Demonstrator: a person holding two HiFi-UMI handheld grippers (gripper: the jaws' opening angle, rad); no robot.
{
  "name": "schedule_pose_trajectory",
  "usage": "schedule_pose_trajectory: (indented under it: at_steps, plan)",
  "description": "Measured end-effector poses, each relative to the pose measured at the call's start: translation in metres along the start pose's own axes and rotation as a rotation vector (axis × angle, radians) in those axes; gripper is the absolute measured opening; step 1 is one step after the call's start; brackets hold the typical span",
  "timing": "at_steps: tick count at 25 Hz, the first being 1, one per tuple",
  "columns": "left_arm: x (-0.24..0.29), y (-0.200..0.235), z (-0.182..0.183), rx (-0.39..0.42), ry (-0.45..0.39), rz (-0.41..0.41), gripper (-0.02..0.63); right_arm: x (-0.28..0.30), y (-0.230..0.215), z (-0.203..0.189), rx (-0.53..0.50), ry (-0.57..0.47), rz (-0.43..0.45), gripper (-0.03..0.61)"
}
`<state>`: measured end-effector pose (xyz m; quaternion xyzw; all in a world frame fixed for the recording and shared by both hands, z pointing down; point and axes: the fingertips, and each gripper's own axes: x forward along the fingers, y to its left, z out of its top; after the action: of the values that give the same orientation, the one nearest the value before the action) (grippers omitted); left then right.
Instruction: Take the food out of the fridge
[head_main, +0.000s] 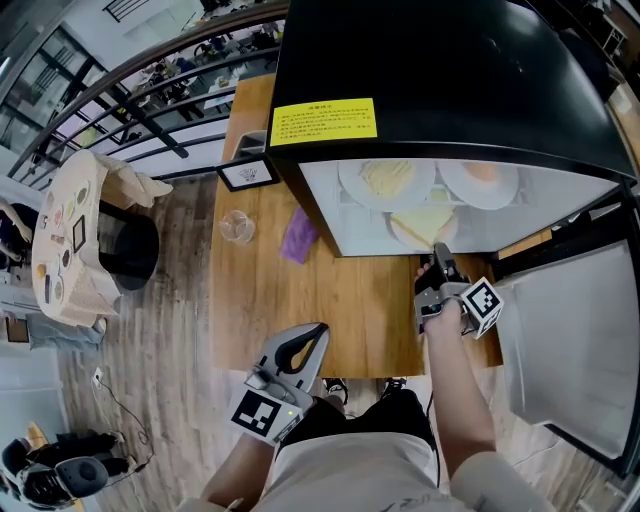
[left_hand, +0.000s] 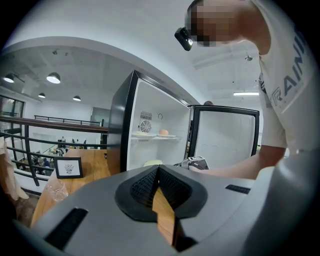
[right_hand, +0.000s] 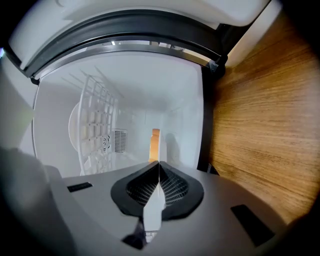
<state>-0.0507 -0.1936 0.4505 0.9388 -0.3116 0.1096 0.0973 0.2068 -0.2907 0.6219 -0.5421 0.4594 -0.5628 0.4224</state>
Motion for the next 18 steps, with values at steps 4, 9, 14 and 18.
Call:
schedule_pose_trajectory:
  at_steps: [4, 9, 14, 18]
  plan:
    - [0.001, -0.002, 0.001, 0.003, -0.005, -0.008, 0.009, -0.01, 0.011, 0.002, -0.013, -0.003, 0.035, 0.025]
    - [0.001, -0.012, 0.008, 0.014, -0.015, -0.03, 0.009, -0.039, 0.025, -0.001, -0.005, 0.005, 0.063, 0.025]
    - [0.007, -0.024, 0.012, 0.029, -0.026, -0.074, 0.009, -0.074, 0.027, -0.015, -0.03, 0.03, 0.067, 0.025]
    - [0.012, -0.039, 0.015, 0.043, -0.031, -0.117, 0.009, -0.103, 0.022, -0.023, -0.055, 0.049, 0.065, 0.026]
